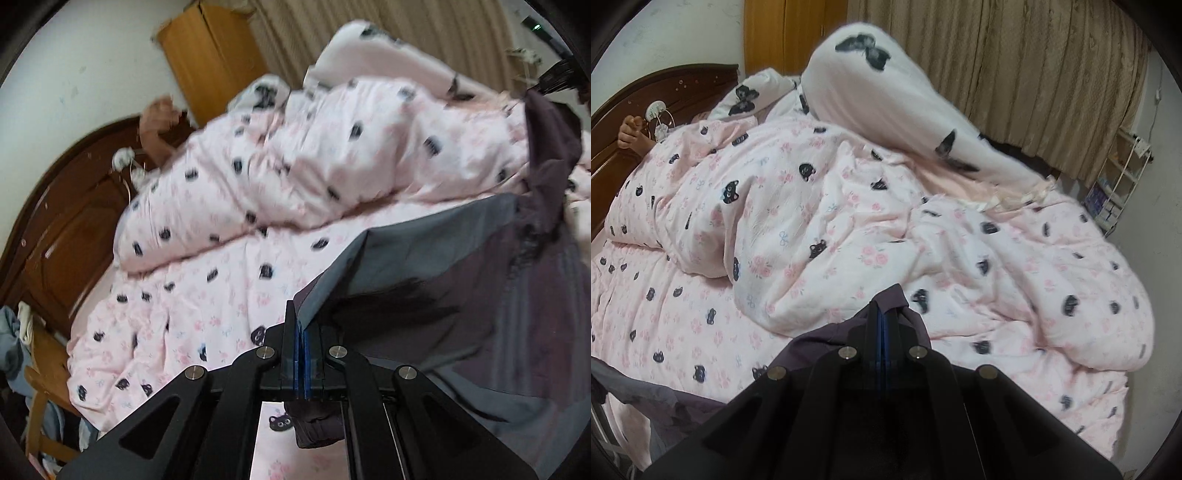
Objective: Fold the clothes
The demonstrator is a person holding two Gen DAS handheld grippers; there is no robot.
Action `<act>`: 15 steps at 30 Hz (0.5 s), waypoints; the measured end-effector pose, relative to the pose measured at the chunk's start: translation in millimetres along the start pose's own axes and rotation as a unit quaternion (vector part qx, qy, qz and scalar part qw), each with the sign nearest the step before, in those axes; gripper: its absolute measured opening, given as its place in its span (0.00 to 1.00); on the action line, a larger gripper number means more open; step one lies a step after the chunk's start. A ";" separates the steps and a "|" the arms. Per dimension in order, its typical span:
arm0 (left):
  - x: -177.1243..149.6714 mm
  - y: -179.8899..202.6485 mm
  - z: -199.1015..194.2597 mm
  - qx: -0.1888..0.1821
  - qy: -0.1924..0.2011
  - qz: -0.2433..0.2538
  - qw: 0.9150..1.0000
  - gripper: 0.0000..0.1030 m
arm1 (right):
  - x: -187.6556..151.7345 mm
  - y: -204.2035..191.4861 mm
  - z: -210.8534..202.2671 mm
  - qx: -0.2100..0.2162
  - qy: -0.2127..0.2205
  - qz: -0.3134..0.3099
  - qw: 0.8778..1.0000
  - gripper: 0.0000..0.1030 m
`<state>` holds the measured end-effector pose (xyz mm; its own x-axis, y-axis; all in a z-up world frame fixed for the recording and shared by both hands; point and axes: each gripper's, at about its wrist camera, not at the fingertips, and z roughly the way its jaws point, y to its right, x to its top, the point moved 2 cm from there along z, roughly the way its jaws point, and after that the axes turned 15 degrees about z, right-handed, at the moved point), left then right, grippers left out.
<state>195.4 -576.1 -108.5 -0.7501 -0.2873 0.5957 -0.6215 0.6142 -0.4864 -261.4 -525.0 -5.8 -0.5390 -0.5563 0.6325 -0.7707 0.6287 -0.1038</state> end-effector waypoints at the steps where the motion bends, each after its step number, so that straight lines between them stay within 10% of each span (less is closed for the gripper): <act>1: -2.5 -1.3 12.3 0.001 -0.013 -0.004 1.000 0.02 | -0.9 -4.3 10.4 0.000 -0.007 0.004 1.000 0.01; 7: -19.8 -5.1 60.4 0.014 -0.065 -0.029 0.997 0.15 | -8.1 -22.0 58.0 0.002 -0.038 0.033 0.999 0.08; 10: -25.2 -8.4 72.9 0.009 -0.068 -0.043 0.997 0.18 | -11.7 -24.1 67.2 -0.007 -0.036 0.036 0.999 0.27; 12: -24.7 -9.9 79.5 0.007 -0.074 -0.048 0.996 0.22 | -12.9 -21.1 67.5 -0.014 -0.029 0.040 0.999 0.63; 15: -25.8 -9.7 81.0 0.011 -0.078 -0.050 0.996 0.25 | -11.8 -11.7 63.1 -0.016 -0.021 0.044 0.999 0.66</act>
<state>202.4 -634.2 -170.9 -0.7093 -0.4574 0.5364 -0.6982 0.5607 -0.4451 -267.5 -560.1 -60.5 -0.6179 -0.5203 0.5895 -0.7090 0.6929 -0.1316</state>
